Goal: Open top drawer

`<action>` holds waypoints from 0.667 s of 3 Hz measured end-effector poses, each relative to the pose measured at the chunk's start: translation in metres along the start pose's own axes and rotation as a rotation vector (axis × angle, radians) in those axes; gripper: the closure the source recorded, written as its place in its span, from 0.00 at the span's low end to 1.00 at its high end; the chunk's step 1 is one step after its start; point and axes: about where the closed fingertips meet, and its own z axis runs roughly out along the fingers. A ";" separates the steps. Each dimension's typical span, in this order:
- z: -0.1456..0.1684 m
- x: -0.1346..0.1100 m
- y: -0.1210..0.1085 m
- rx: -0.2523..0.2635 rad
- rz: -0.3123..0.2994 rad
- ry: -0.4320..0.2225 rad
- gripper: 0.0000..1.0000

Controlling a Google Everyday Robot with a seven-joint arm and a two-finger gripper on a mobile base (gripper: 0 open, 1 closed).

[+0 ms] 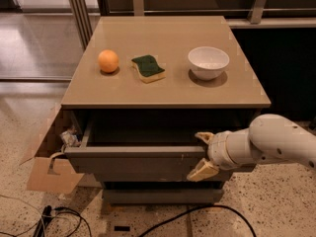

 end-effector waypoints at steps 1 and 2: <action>-0.006 -0.002 0.003 -0.002 -0.002 -0.007 0.48; -0.031 0.004 0.024 -0.009 0.003 -0.028 0.71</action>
Offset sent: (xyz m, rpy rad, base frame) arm -0.0750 -0.0494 0.0309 0.0611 -0.0001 -0.0185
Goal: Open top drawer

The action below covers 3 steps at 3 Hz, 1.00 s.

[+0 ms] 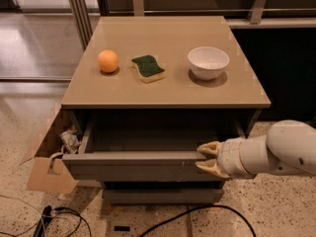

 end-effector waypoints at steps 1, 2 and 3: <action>-0.026 0.005 0.030 -0.014 0.005 -0.024 0.99; -0.027 0.003 0.036 -0.017 0.003 -0.025 0.98; -0.027 0.003 0.036 -0.017 0.003 -0.025 0.76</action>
Offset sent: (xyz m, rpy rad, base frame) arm -0.1989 -0.1102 0.0306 0.1337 0.0011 -0.1288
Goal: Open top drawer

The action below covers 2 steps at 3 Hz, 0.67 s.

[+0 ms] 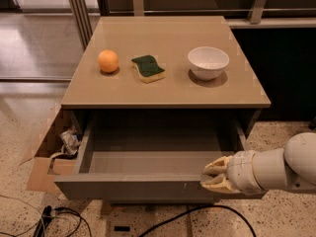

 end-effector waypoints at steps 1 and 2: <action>0.000 0.000 0.000 0.000 0.000 0.000 0.52; 0.000 0.000 0.000 0.000 0.000 0.000 0.29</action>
Offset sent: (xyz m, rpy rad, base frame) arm 0.0000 0.0000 0.0000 0.0000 0.0000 0.0000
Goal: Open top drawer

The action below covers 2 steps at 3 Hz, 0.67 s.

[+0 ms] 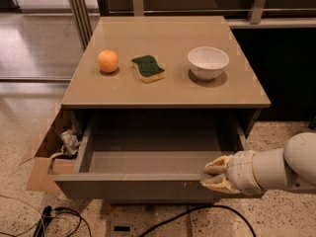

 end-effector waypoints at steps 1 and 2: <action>0.000 0.000 0.000 0.000 0.000 0.000 0.00; 0.000 0.000 0.000 0.000 0.000 0.000 0.00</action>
Offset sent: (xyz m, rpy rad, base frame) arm 0.0000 0.0000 0.0000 0.0000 0.0000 0.0001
